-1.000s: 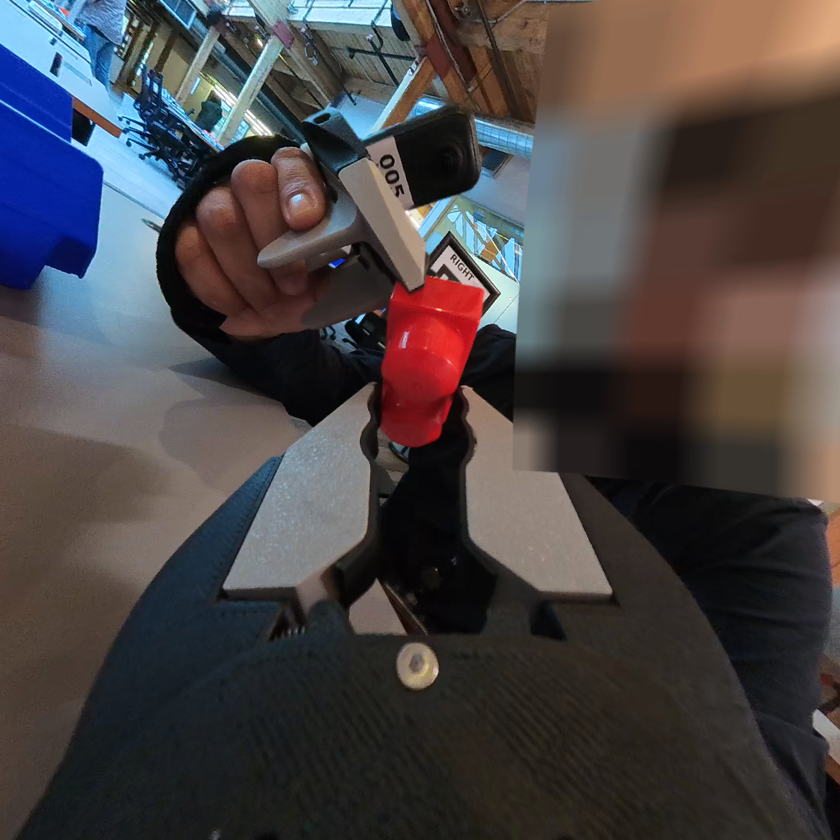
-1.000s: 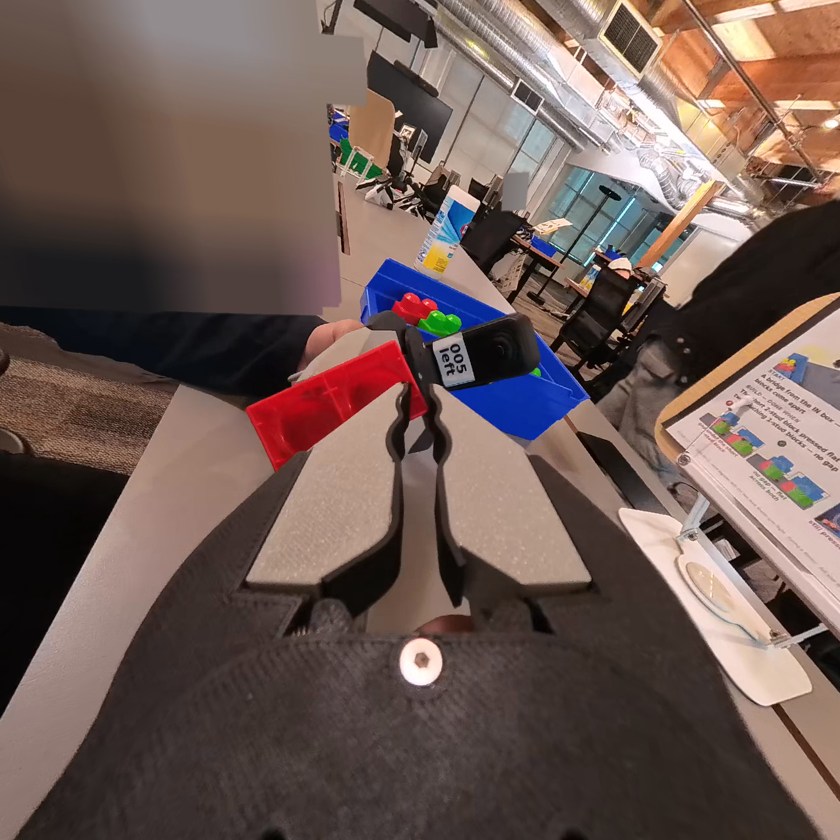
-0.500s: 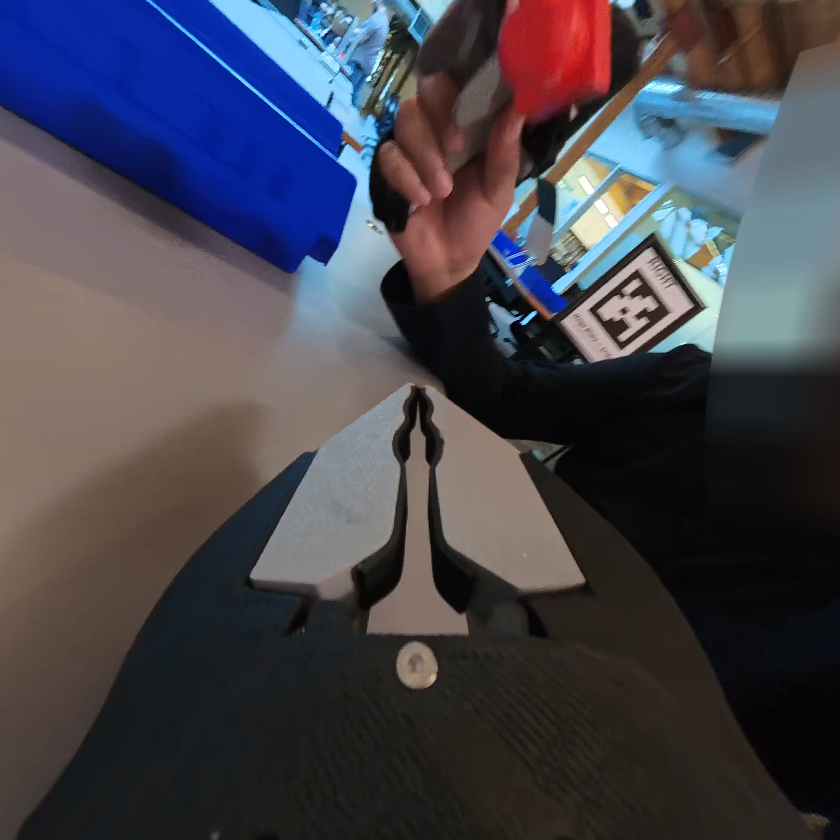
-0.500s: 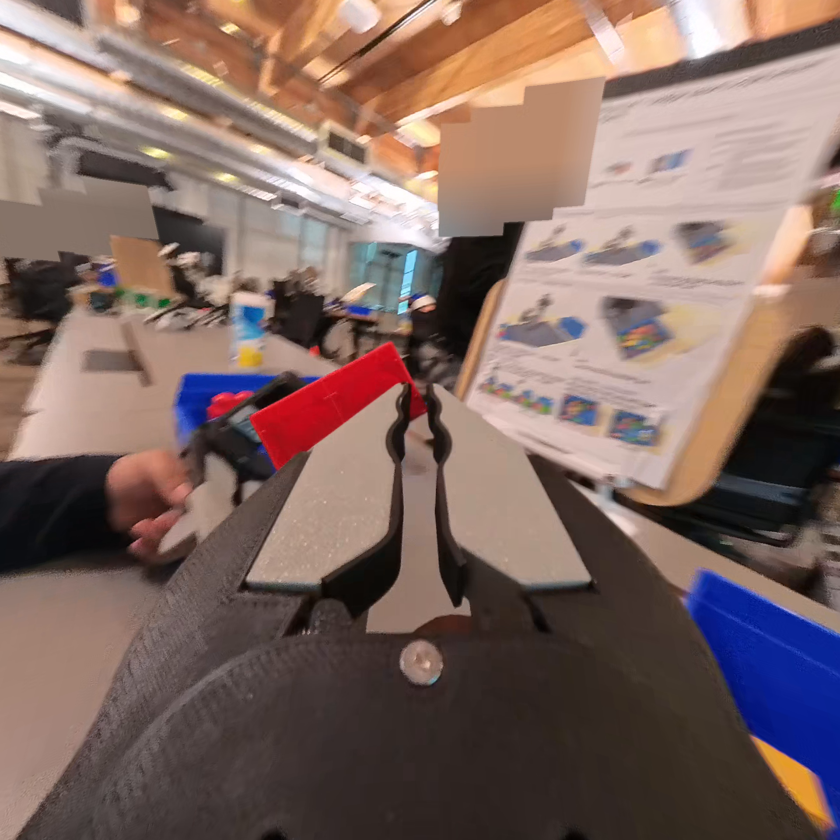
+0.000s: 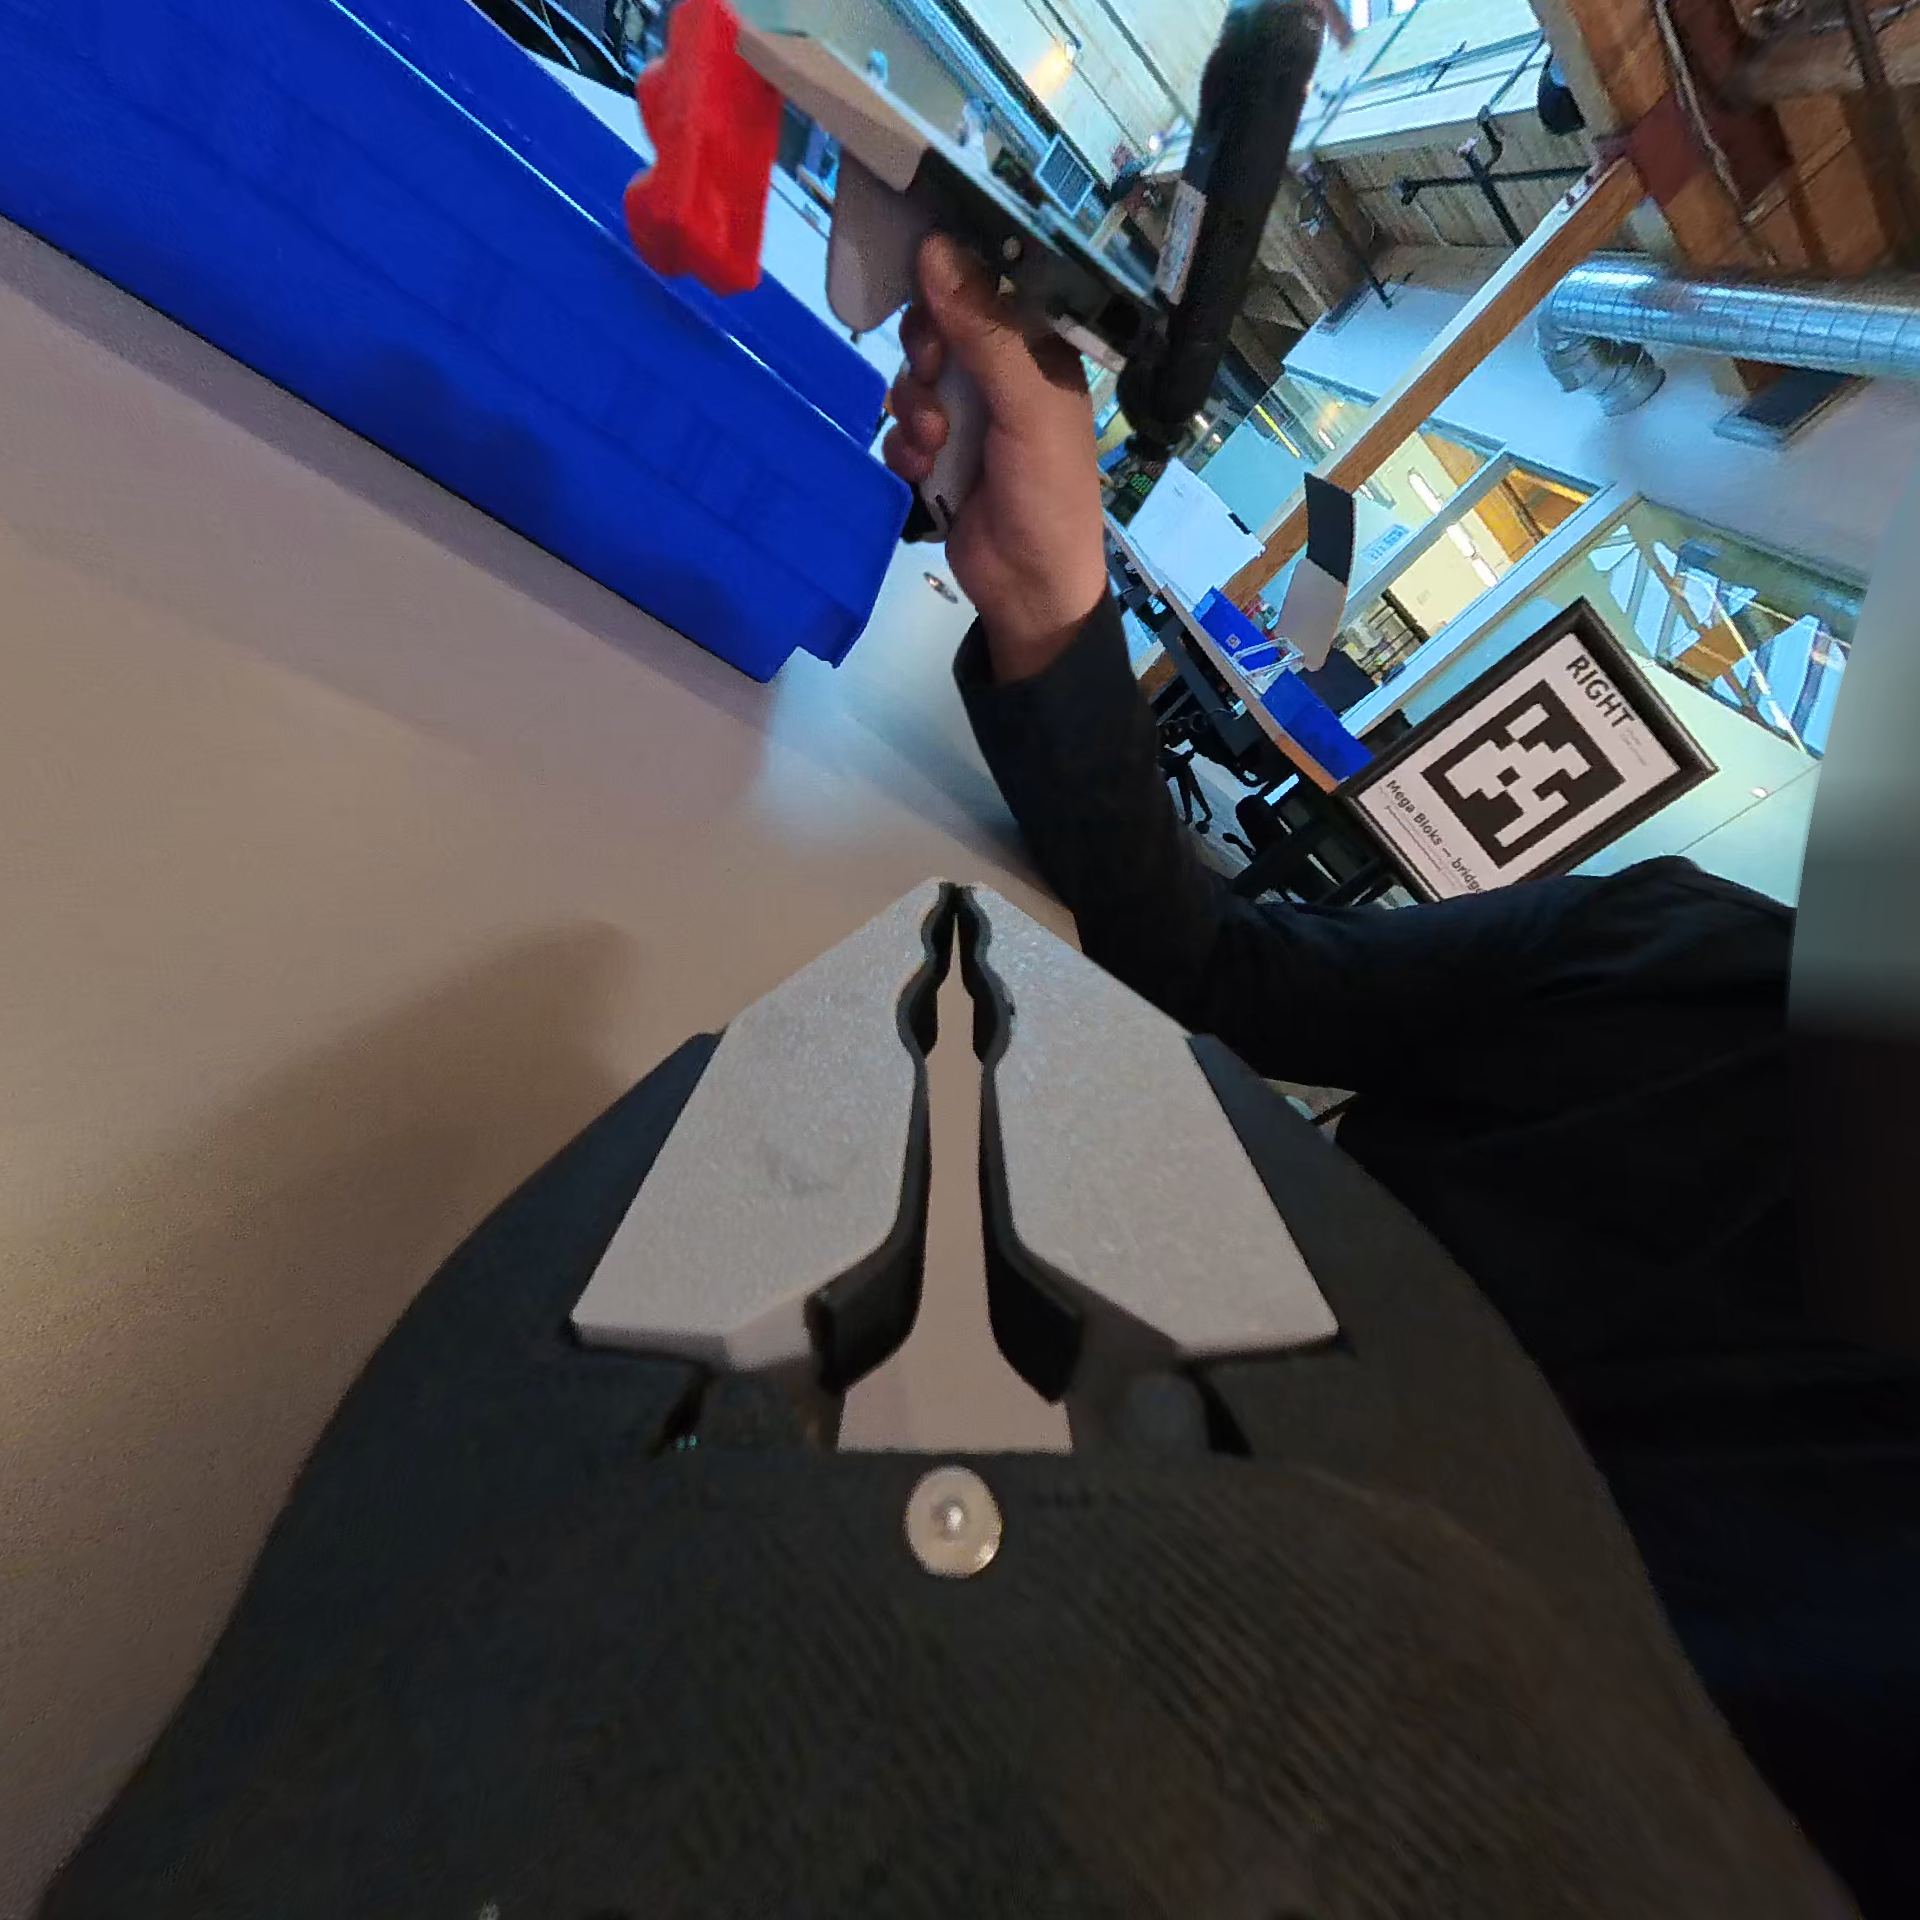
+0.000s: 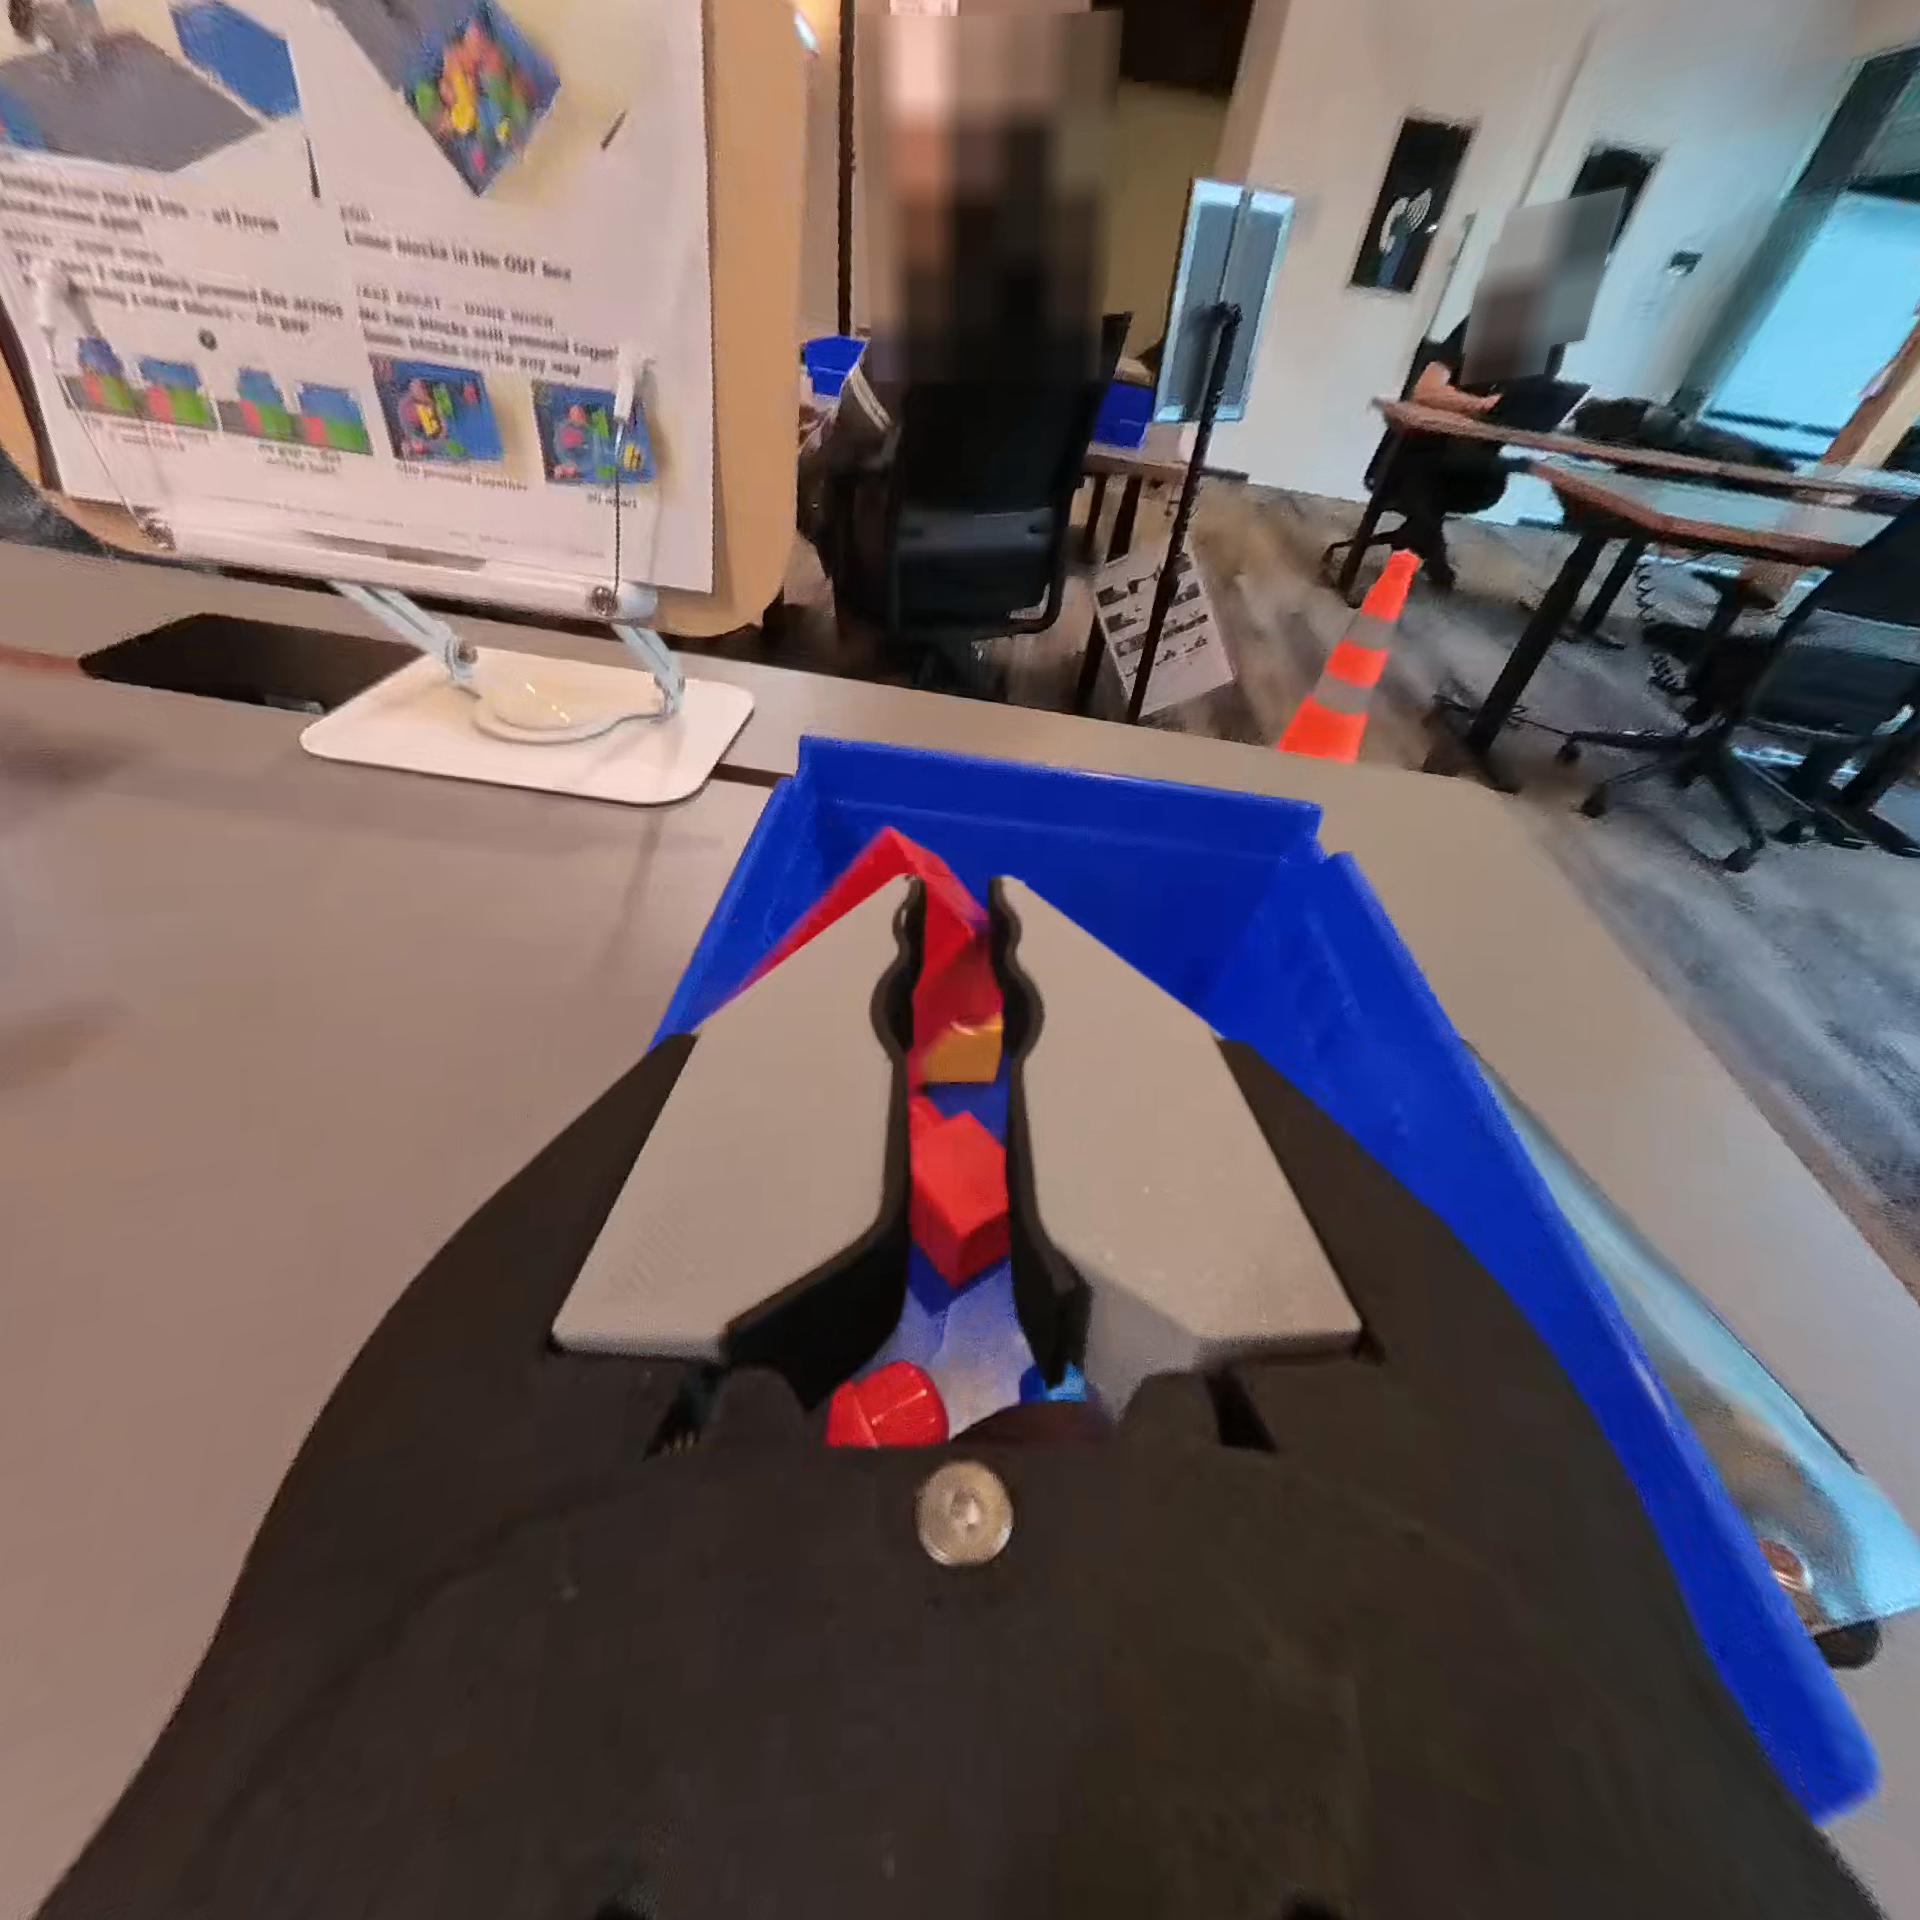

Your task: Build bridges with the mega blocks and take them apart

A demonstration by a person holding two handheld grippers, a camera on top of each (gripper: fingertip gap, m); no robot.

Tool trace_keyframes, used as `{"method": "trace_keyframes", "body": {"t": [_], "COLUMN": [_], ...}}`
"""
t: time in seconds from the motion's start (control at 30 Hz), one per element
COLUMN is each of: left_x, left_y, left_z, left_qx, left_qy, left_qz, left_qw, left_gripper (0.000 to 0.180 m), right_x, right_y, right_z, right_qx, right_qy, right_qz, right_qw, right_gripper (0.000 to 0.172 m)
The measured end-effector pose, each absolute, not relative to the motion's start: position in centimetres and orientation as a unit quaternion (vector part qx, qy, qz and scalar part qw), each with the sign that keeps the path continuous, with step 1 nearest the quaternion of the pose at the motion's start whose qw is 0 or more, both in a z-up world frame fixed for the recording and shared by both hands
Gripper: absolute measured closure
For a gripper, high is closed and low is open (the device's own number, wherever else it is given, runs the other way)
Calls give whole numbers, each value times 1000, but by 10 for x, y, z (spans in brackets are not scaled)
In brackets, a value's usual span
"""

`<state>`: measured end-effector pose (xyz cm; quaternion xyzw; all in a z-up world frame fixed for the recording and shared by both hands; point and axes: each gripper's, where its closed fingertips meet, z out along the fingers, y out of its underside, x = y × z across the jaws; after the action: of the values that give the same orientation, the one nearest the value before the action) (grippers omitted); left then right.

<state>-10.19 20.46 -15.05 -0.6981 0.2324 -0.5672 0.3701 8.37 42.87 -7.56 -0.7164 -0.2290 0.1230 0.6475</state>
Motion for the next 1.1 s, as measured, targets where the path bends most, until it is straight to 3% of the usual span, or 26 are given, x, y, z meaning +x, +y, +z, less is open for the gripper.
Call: {"method": "trace_keyframes", "body": {"t": [0.43,0.6,0.73,0.9,1.1], "left_x": [-102,-100,-100,-102,-103], "left_y": [206,207,208,214,216], "left_z": [-153,-160,-165,-173,-170], "left_qx": [-707,-716,-724,-747,-746], "left_qy": [234,241,246,258,254], "left_qz": [-551,-540,-528,-478,-477], "left_qw": [376,372,370,382,388], "left_gripper": [180,179,179,168,162], "right_x": [77,62,-5,-116,-148], "right_y": [417,387,353,311,332], "right_z": [-55,-18,-15,-59,-143], "right_qx": [-666,-587,-570,-575,-598], "right_qy": [-232,-227,-316,-440,-518], "right_qz": [101,119,143,266,166], "right_qw": [701,768,745,637,589], "right_gripper": [151,159,153,143,136]}}
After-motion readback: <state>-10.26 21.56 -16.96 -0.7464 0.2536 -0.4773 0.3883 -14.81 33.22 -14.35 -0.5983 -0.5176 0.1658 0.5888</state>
